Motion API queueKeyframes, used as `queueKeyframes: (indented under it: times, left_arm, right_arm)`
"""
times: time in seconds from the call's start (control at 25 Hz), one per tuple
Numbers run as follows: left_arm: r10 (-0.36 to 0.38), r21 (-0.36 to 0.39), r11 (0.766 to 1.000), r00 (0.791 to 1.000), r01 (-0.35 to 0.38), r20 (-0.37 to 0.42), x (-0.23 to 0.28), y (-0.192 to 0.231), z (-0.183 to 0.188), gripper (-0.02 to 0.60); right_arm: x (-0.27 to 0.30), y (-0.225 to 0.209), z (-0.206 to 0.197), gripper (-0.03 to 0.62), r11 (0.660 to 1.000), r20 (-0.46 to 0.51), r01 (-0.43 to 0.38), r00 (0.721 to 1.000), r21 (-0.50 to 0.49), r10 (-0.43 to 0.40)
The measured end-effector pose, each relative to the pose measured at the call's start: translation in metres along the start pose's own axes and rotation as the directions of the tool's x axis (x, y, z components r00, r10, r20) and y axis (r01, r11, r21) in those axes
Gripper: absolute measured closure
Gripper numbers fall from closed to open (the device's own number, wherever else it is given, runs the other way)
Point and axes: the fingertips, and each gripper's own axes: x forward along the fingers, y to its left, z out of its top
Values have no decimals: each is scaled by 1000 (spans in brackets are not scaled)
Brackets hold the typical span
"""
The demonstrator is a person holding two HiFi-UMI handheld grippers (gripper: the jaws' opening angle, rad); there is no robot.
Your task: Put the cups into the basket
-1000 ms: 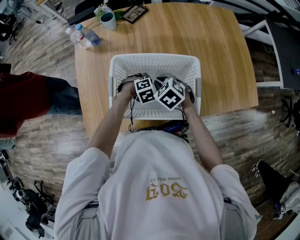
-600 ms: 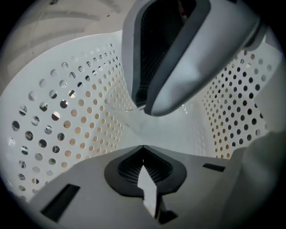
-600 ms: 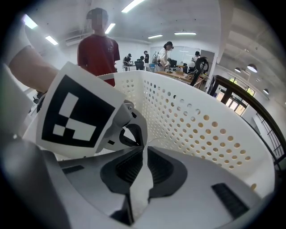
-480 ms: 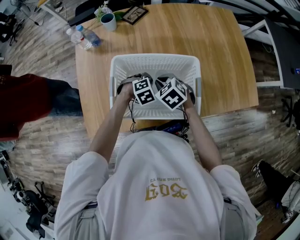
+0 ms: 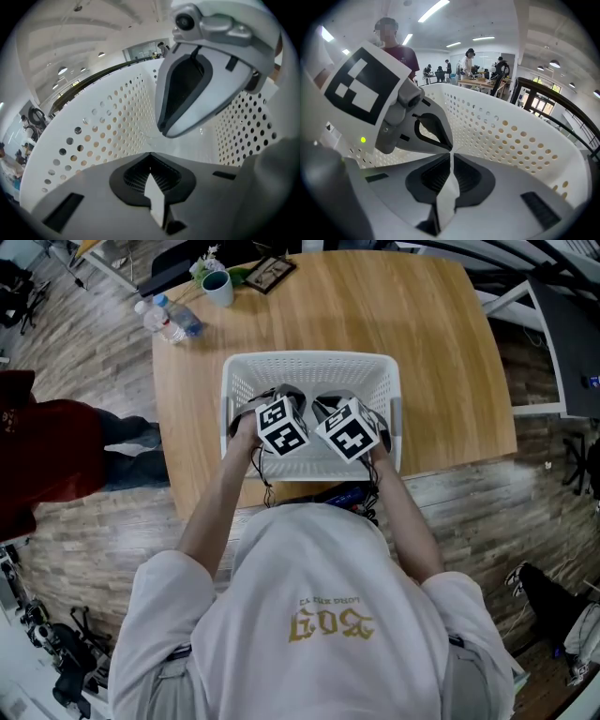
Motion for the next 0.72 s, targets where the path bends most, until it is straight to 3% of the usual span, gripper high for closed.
queueKeyframes:
  times: [0.4, 0.56, 0.72]
  left_arm:
    - [71, -212, 976, 989, -42, 133, -34, 20, 20, 574]
    - [129, -318, 947, 966, -53, 223, -55, 31, 28, 574]
    - [199, -403, 913, 930, -61, 310, -76, 44, 34, 574]
  right_arm:
    - [-19, -26, 12, 580, 991, 129, 46, 990, 129, -63]
    - [-29, -31, 17, 582, 982, 167, 47, 983, 181, -78]
    - [-39, -32, 23, 583, 975, 211, 52, 973, 214, -98]
